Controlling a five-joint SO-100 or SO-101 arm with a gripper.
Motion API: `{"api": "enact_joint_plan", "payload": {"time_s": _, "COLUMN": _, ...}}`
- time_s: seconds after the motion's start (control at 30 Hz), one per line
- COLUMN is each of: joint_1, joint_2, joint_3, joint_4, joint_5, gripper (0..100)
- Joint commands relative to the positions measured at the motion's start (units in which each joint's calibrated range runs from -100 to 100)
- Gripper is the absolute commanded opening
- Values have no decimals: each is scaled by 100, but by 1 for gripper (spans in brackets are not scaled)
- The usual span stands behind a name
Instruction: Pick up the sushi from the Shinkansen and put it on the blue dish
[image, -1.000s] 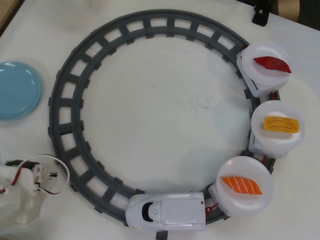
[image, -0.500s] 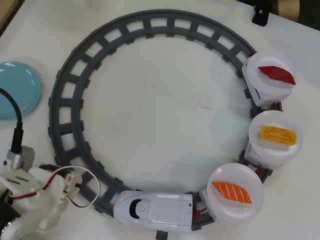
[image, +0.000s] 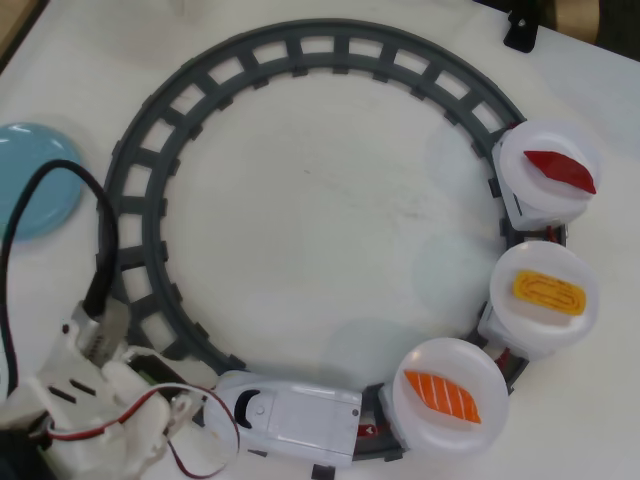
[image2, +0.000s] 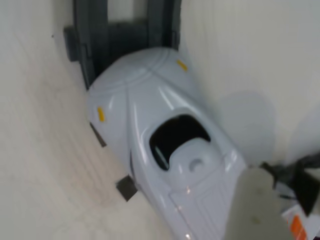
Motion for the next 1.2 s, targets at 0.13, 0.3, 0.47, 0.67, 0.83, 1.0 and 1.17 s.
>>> {"api": "enact_joint_plan", "payload": {"time_s": 0.13, "joint_1": 667, "joint_2": 398, "joint_3": -687, "joint_4": -44, "joint_5": 124, "gripper": 13}}
{"api": "enact_joint_plan", "payload": {"time_s": 0.3, "joint_1": 923, "joint_2": 1211, "joint_3": -1336, "joint_4": 185, "joint_5": 208, "gripper": 13}}
{"api": "enact_joint_plan", "payload": {"time_s": 0.47, "joint_1": 923, "joint_2": 1925, "joint_3": -2112, "joint_4": 508, "joint_5": 355, "gripper": 13}}
{"api": "enact_joint_plan", "payload": {"time_s": 0.67, "joint_1": 914, "joint_2": 2439, "joint_3": -2527, "joint_4": 508, "joint_5": 444, "gripper": 16}}
{"api": "enact_joint_plan", "payload": {"time_s": 0.83, "joint_1": 923, "joint_2": 2820, "joint_3": -2779, "joint_4": 474, "joint_5": 407, "gripper": 21}}
{"api": "enact_joint_plan", "payload": {"time_s": 1.0, "joint_1": 1028, "joint_2": 3119, "joint_3": -2959, "joint_4": 100, "joint_5": 161, "gripper": 21}}
{"api": "enact_joint_plan", "payload": {"time_s": 1.17, "joint_1": 1196, "joint_2": 3434, "joint_3": -2959, "joint_4": -44, "joint_5": -74, "gripper": 22}}
